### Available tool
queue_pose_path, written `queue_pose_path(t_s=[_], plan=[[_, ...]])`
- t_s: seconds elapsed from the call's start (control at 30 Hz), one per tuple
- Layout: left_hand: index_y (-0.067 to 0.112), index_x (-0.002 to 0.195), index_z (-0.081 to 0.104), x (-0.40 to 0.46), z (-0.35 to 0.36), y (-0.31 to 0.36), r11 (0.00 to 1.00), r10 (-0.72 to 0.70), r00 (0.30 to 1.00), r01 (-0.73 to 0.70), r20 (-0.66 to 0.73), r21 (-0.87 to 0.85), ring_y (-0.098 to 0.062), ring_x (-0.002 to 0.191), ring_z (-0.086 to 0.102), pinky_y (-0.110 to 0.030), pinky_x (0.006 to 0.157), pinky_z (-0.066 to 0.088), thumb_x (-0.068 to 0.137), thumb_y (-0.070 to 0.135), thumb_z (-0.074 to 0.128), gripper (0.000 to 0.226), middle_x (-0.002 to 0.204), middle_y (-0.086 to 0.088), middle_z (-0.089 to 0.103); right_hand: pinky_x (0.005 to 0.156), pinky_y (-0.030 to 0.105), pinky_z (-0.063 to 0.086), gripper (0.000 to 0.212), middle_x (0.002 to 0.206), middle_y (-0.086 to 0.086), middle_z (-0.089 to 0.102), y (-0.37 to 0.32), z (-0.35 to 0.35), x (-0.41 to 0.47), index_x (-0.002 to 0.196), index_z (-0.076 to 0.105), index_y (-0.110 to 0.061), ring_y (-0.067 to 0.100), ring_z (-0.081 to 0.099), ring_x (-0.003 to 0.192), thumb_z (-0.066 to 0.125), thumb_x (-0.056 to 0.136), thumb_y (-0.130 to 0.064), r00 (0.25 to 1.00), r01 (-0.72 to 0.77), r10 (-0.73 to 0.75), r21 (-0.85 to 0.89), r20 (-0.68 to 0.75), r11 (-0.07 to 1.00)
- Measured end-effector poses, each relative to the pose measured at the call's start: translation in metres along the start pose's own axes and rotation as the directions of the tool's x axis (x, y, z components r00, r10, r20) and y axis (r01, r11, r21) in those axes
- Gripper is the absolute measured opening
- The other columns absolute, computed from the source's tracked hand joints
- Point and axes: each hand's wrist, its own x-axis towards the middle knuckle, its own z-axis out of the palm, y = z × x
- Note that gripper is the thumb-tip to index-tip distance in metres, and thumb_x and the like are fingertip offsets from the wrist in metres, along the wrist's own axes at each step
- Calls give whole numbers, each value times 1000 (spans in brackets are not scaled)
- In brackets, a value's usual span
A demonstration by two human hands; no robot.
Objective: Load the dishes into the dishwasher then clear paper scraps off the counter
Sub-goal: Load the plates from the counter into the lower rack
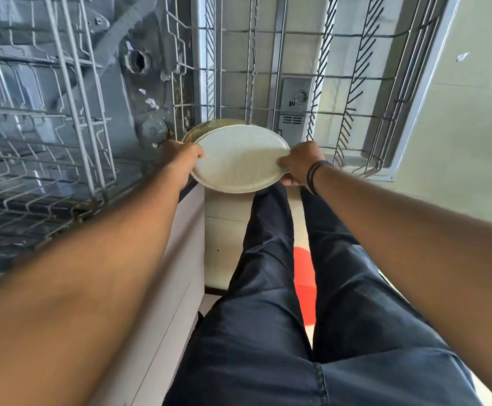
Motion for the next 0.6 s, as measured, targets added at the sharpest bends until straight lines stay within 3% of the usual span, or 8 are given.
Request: queue_pose_path(t_s=[0.1,0.2,0.33,0.43,0.6], plan=[[-1,108,67,2,0,1,999,27,997,-28,-69,-14,-26,85,65,-29,71,52,79,12,69,31,101,-12,69,36,20,47,27,96,13,71,-9,5,1,116,60,-2,15,66,47,65,94,-17,1000,2,-2,-19,15,1000],[2,110,72,4,-6,2,999,19,989,-23,-144,-29,-26,88,68,-34,79,60,79,16,67,34,104,-12,74,33,20,45,27,103,14,68,-16,12,0,117,57,-4,16,64,44,64,96,-19,1000,-7,7,3,19,1000],[2,111,74,5,-11,1,999,-6,975,-5,-224,-47,-26,92,68,-35,83,59,85,16,65,31,106,-12,74,49,34,60,24,106,15,68,-15,23,-5,113,59,-6,23,67,59,68,91,-10,1000,5,-4,56,-4,998],[1,115,72,5,-11,4,996,-40,966,16,-256,-93,-29,99,70,-36,84,59,87,18,65,33,111,-13,74,53,36,61,17,107,17,68,-14,28,-7,106,59,-7,25,67,60,66,91,-8,1000,4,-3,77,-8,997],[3,114,72,9,-4,12,992,-41,973,13,-226,-127,-22,85,66,-31,75,57,88,17,62,31,99,-5,70,41,29,55,18,101,15,69,-21,23,-6,109,61,-5,23,65,54,63,92,-7,999,6,-3,78,-43,997]])
